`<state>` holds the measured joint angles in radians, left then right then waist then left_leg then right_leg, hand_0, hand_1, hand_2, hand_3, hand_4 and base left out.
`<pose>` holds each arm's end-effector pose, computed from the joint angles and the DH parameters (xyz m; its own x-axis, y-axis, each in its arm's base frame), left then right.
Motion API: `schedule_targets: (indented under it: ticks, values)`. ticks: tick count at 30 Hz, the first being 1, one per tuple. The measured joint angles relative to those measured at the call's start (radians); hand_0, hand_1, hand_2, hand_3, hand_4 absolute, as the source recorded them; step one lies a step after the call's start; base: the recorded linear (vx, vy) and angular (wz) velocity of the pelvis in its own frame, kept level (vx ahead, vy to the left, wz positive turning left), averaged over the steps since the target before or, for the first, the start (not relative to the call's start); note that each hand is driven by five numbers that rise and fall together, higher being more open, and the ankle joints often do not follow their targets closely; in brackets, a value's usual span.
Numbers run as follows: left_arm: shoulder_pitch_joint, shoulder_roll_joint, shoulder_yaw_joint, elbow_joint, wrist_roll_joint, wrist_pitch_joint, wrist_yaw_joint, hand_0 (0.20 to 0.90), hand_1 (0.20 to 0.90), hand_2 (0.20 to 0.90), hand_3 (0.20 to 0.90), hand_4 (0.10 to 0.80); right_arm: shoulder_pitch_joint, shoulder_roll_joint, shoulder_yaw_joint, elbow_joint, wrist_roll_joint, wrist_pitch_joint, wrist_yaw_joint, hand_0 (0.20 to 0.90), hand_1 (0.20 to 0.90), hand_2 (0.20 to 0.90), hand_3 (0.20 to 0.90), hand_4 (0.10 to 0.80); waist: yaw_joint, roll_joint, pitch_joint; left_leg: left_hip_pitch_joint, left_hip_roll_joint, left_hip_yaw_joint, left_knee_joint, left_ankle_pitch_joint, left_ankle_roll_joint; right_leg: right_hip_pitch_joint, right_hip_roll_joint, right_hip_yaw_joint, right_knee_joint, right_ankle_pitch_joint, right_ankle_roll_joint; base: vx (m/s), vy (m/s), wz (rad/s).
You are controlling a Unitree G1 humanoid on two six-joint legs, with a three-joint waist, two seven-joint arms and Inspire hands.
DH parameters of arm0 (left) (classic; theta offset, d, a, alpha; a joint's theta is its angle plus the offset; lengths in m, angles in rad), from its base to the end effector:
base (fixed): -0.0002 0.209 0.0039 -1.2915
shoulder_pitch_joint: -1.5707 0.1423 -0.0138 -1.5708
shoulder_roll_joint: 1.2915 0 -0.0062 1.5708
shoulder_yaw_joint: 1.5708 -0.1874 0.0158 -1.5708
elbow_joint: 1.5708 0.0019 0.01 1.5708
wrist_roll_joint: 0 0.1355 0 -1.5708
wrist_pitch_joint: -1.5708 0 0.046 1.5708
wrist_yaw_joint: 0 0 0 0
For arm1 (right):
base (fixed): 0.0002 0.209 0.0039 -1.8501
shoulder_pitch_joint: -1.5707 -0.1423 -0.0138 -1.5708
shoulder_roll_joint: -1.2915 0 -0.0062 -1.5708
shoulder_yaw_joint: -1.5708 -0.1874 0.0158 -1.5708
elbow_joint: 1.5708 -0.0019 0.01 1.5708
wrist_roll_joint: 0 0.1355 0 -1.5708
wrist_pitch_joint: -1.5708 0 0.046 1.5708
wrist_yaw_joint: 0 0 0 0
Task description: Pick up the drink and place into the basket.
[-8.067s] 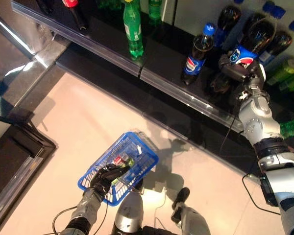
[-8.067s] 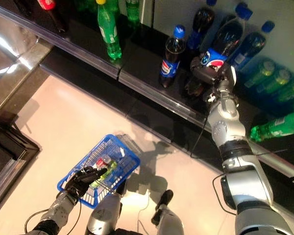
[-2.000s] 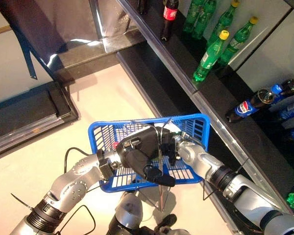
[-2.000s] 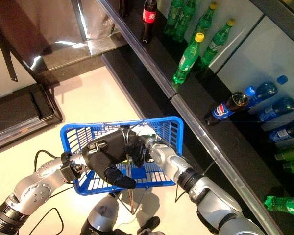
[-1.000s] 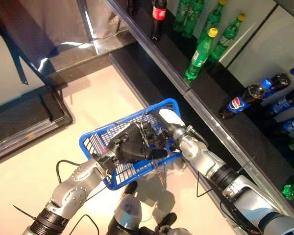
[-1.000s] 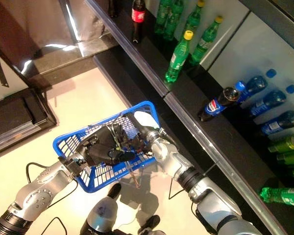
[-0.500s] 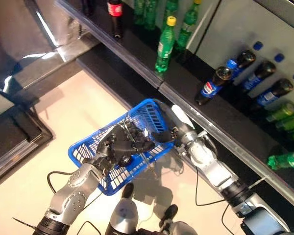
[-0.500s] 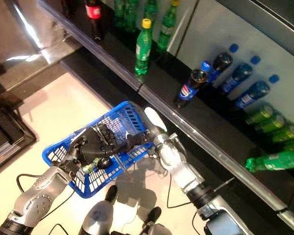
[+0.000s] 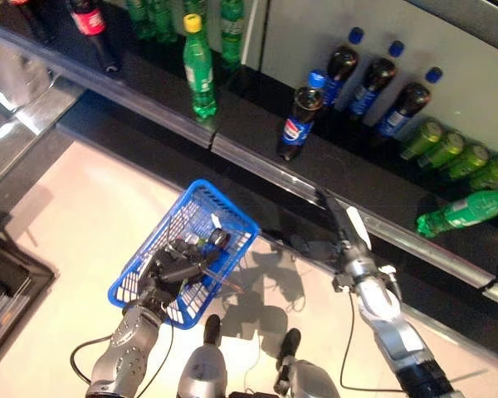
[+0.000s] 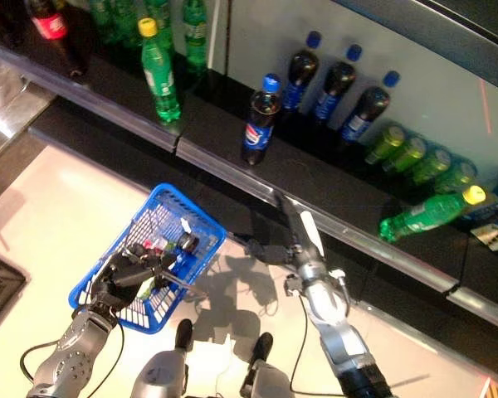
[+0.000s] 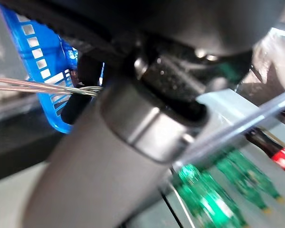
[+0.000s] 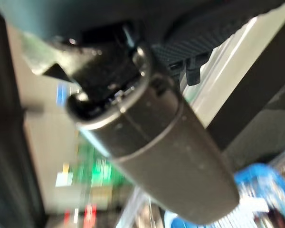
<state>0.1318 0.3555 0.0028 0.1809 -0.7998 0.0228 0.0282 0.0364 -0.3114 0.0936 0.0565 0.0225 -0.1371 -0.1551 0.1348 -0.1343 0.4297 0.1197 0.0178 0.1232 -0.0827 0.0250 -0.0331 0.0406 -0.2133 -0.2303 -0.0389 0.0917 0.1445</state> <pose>0.1627 0.2346 -0.0008 0.9399 0.1153 -0.3214 -0.2418 0.8893 -0.3881 0.1917 -0.1945 0.0335 0.9972 -0.0482 0.0573 0.0621 0.9595 -0.2748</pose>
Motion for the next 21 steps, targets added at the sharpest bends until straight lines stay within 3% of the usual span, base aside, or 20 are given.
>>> schedule_targets:
  ticks: [2, 5, 10, 11, 12, 13, 15, 17, 20, 21]
  values:
    - [0.026, -0.009, 0.052, 0.083, 0.010, -0.022, 0.002, 0.300, 0.300, 0.300, 0.200, 0.100, 0.040, 0.022, -0.054, 0.052, 0.031, -0.039, -0.003, 0.900, 0.900, 0.900, 0.900, 0.800, -0.026, -0.023, -0.017, 0.000, -0.003, 0.018, 0.000, -0.006, 0.004, -0.028, -0.005, 0.047, 0.002, 0.014, 0.004, -0.152, -0.017, -0.87]
    - [0.021, -0.032, 0.125, 0.222, 0.029, -0.022, 0.021, 0.300, 0.300, 0.300, 0.200, 0.100, 0.053, 0.038, -0.124, 0.232, 0.097, -0.093, -0.004, 0.900, 0.900, 0.900, 0.900, 0.800, -0.038, -0.052, -0.038, 0.009, 0.000, 0.071, 0.000, -0.018, 0.004, -0.082, -0.011, 0.039, 0.001, 0.064, -0.018, -0.176, -0.035, -0.98]
    - [0.026, -0.037, 0.139, 0.370, 0.031, -0.036, 0.017, 0.300, 0.300, 0.300, 0.200, 0.100, 0.096, 0.054, -0.153, 0.420, 0.186, -0.117, -0.019, 0.900, 0.900, 0.900, 0.900, 0.800, -0.067, -0.061, -0.054, 0.036, 0.008, 0.121, -0.001, -0.024, 0.004, -0.079, 0.008, 0.046, -0.001, 0.074, -0.022, -0.129, -0.080, -0.31]
    - [0.027, -0.038, 0.140, 0.426, 0.041, -0.058, 0.015, 0.300, 0.300, 0.300, 0.200, 0.100, 0.099, 0.060, -0.151, 0.472, 0.206, -0.118, -0.018, 0.900, 0.900, 0.900, 0.900, 0.800, -0.072, -0.047, -0.068, 0.036, 0.025, 0.134, -0.001, -0.025, 0.001, -0.084, 0.014, 0.043, 0.010, 0.044, -0.025, -0.060, -0.163, -0.30]
    - [0.028, -0.038, 0.143, 0.570, 0.054, -0.090, 0.006, 0.300, 0.300, 0.300, 0.200, 0.100, 0.103, 0.066, -0.151, 0.599, 0.234, -0.123, -0.013, 0.900, 0.900, 0.900, 0.900, 0.800, -0.084, -0.019, -0.129, 0.036, 0.070, 0.152, -0.001, -0.026, -0.022, -0.099, 0.052, 0.043, 0.116, -0.023, -0.037, -0.048, -0.218, -0.39]
    - [0.031, -0.039, 0.149, 0.614, 0.054, -0.092, 0.005, 0.300, 0.300, 0.300, 0.200, 0.100, 0.117, 0.065, -0.154, 0.635, 0.251, -0.124, -0.013, 0.900, 0.900, 0.900, 0.900, 0.800, -0.084, -0.020, -0.156, 0.038, 0.065, 0.150, -0.001, -0.026, -0.033, -0.097, 0.060, 0.051, 0.101, -0.042, -0.052, -0.027, -0.229, -0.35]
    - [0.010, -0.047, 0.164, 0.710, 0.047, -0.115, -0.008, 0.300, 0.300, 0.300, 0.200, 0.100, 0.099, 0.065, -0.173, 0.756, 0.281, -0.148, 0.008, 0.900, 0.900, 0.900, 0.900, 0.800, -0.088, -0.013, -0.187, 0.041, 0.087, 0.145, -0.001, -0.023, -0.039, -0.060, 0.097, 0.066, 0.021, 0.004, -0.065, -0.005, -0.185, -0.35]
    - [0.008, -0.049, 0.173, 0.726, 0.047, -0.117, -0.012, 0.300, 0.300, 0.300, 0.200, 0.100, 0.091, 0.065, -0.182, 0.808, 0.300, -0.146, 0.022, 0.900, 0.900, 0.900, 0.900, 0.800, -0.080, -0.008, -0.201, 0.040, 0.093, 0.142, -0.001, -0.023, -0.039, -0.054, 0.105, 0.077, -0.017, 0.023, -0.073, 0.014, -0.179, -0.32]
    - [-0.025, -0.069, 0.180, 0.842, 0.067, -0.124, -0.025, 0.300, 0.300, 0.300, 0.200, 0.100, 0.072, 0.072, -0.232, 1.016, 0.324, -0.152, 0.105, 0.900, 0.900, 0.900, 0.900, 0.800, -0.085, 0.029, -0.228, 0.065, 0.130, 0.176, -0.001, -0.035, -0.065, -0.036, 0.113, 0.025, -0.016, 0.019, -0.075, 0.029, -0.127, -0.25]
    - [-0.021, -0.078, 0.183, 0.877, 0.067, -0.127, -0.028, 0.300, 0.300, 0.300, 0.200, 0.100, 0.086, 0.074, -0.230, 1.055, 0.324, -0.143, 0.136, 0.900, 0.900, 0.900, 0.900, 0.800, -0.086, 0.039, -0.246, 0.073, 0.130, 0.167, 0.000, -0.044, -0.059, -0.034, 0.122, 0.028, -0.013, 0.013, -0.079, 0.012, -0.022, -0.32]
